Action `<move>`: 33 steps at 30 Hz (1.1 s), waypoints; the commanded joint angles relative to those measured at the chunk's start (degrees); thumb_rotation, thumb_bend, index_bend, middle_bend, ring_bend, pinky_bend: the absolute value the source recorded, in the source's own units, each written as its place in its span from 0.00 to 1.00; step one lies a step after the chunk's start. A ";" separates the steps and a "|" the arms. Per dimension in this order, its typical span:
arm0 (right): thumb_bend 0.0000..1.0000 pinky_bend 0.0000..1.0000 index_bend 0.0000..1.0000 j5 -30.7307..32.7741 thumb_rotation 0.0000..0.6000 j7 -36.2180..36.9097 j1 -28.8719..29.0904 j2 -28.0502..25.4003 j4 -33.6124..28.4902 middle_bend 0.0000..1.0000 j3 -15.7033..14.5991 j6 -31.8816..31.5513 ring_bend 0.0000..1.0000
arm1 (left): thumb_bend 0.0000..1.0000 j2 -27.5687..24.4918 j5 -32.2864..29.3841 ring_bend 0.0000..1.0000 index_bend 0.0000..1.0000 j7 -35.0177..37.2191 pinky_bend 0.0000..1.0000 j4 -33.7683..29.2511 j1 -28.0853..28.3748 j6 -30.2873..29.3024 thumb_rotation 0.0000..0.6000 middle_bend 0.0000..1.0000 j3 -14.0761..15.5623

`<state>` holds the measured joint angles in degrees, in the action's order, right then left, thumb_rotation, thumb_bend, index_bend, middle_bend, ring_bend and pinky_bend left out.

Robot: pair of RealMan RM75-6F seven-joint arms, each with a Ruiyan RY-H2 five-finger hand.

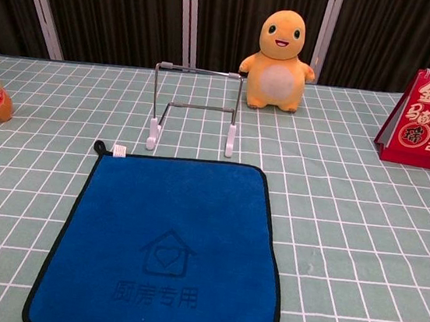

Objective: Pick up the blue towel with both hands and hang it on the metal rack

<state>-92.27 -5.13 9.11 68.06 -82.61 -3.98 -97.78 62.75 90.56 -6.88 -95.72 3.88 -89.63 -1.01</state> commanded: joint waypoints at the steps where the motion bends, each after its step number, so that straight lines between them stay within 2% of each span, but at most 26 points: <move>1: 0.00 0.00 0.00 -0.24 1.00 0.05 -0.11 0.10 0.11 0.00 0.24 0.30 0.00 | 0.00 0.02 0.06 0.00 0.00 0.12 0.00 0.11 -0.01 0.06 1.00 0.00 0.05; 6: 0.00 0.00 0.00 -1.54 1.00 -0.33 0.21 0.50 -0.17 0.00 0.30 1.62 0.00 | 0.00 -0.03 0.14 0.00 0.00 0.31 0.00 0.22 -0.04 0.14 1.00 0.00 0.11; 10: 0.00 0.00 0.00 -5.31 1.00 -2.12 3.59 1.31 -1.54 0.00 -0.09 6.34 0.00 | 0.00 0.06 0.47 0.00 0.00 0.00 0.00 0.17 0.08 0.13 1.00 0.00 0.06; 14: 0.00 0.00 0.00 -9.09 1.00 -4.12 11.72 2.15 -5.52 0.00 0.80 17.48 0.00 | 0.00 0.56 0.07 0.00 0.00 -0.96 0.00 0.44 0.33 0.90 1.00 0.00 0.03; 17: 0.00 0.00 0.05 -11.28 1.00 -6.06 19.25 3.98 -6.68 0.00 2.56 27.44 0.00 | 0.00 0.93 -0.76 0.00 0.00 -1.78 0.00 0.50 0.51 1.35 1.00 0.00 -0.34; 19: 0.00 0.00 0.02 -12.19 1.00 -6.79 22.97 5.90 -6.70 0.00 3.52 32.21 0.00 | 0.00 1.20 -1.23 0.00 0.00 -2.34 0.00 0.39 0.63 1.54 1.00 0.00 -0.60; 22: 0.00 0.00 0.02 -12.62 1.00 -7.19 28.30 10.16 -4.54 0.00 5.43 38.57 0.00 | 0.00 1.60 -1.86 0.00 0.00 -3.48 0.00 0.40 0.81 2.03 1.00 0.00 -0.80; 25: 0.06 0.00 0.05 -11.94 1.00 -6.40 32.09 14.55 -0.76 0.00 6.99 42.75 0.00 | 0.00 1.97 -2.60 0.00 0.00 -4.13 0.00 0.80 0.82 2.40 1.00 0.00 -0.90; 29: 0.13 0.00 0.06 -10.44 1.00 -4.69 35.03 19.44 4.25 0.00 8.00 45.92 0.00 | 0.00 2.22 -3.70 0.00 0.00 -4.24 0.00 1.33 0.80 2.67 1.00 0.00 -1.27; 33: 0.13 0.00 0.07 -10.04 1.00 -4.35 36.84 23.05 8.89 0.00 7.75 47.24 0.00 | 0.00 2.39 -4.49 0.00 0.00 -4.14 0.00 1.90 0.82 3.05 1.00 0.00 -1.44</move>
<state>-102.75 -10.01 44.52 89.04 -75.96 3.40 -51.86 65.10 86.14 -11.06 -93.88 4.69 -86.65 -2.42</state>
